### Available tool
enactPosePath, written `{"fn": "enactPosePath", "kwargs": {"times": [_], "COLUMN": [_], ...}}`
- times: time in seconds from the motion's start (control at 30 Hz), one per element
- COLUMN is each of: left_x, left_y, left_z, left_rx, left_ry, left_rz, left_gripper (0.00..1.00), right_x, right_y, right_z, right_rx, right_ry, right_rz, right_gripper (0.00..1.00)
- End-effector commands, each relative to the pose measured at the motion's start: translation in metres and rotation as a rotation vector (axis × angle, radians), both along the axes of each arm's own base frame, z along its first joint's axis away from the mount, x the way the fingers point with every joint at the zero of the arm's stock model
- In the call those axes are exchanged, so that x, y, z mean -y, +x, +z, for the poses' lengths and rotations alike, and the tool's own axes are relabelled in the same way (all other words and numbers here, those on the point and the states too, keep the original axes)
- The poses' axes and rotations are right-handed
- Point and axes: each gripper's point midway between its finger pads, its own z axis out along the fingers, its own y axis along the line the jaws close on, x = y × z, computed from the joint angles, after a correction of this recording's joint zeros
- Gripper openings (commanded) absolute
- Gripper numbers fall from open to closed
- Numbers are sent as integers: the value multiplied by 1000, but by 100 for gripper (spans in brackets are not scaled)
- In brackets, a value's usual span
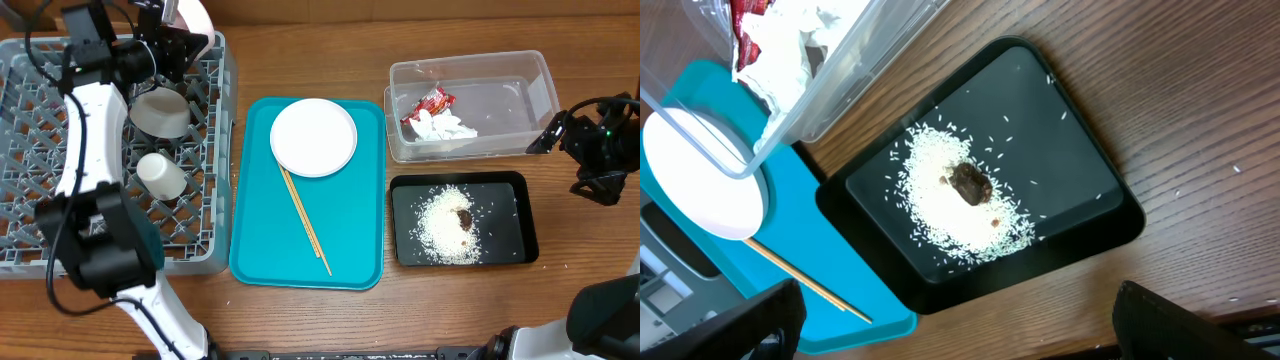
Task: Sort waste into correct bins and load items into the dishwasher
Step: 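Place the pink bowl upside down in the dish rack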
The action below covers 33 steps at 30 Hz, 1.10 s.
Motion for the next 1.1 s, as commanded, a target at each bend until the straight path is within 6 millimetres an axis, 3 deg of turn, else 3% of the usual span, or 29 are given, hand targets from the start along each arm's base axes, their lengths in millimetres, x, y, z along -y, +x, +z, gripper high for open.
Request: {"fn": "enactPosePath", "kwargs": {"times": [0.0,0.27,0.53,0.73,0.9,1.0,1.07], "left_x": [-7,-49,-79,-103,-118,-138,-145], "left_y": [4,3,-11,-25,-42,-54,-58], "left_z": [-9,-49,-65,-70,-52,-32,-21], "left_rx": [1,-49,-143,-207,-193,-193,-186], "left_ry": [-122,-227,-297,-354,-474,-541,-541], "left_rz": [-60,-48,11,62,26,48,68], "left_gripper": [4,4,4,53,67,100,100], "right_x": [2,2,2,1,1,1,1], "right_y": [-1,-1,-1,-2,-2,-3,-3], "right_z": [8,8,8,8,8,8,8], "right_rx": [30,31,30,28,27,24,22], "right_ry": [-33,-33,-32,-31,-31,-30,-29], "right_rz": [10,10,10,10,10,10,10], "right_gripper": [100,100,100,100,100,100,100]}}
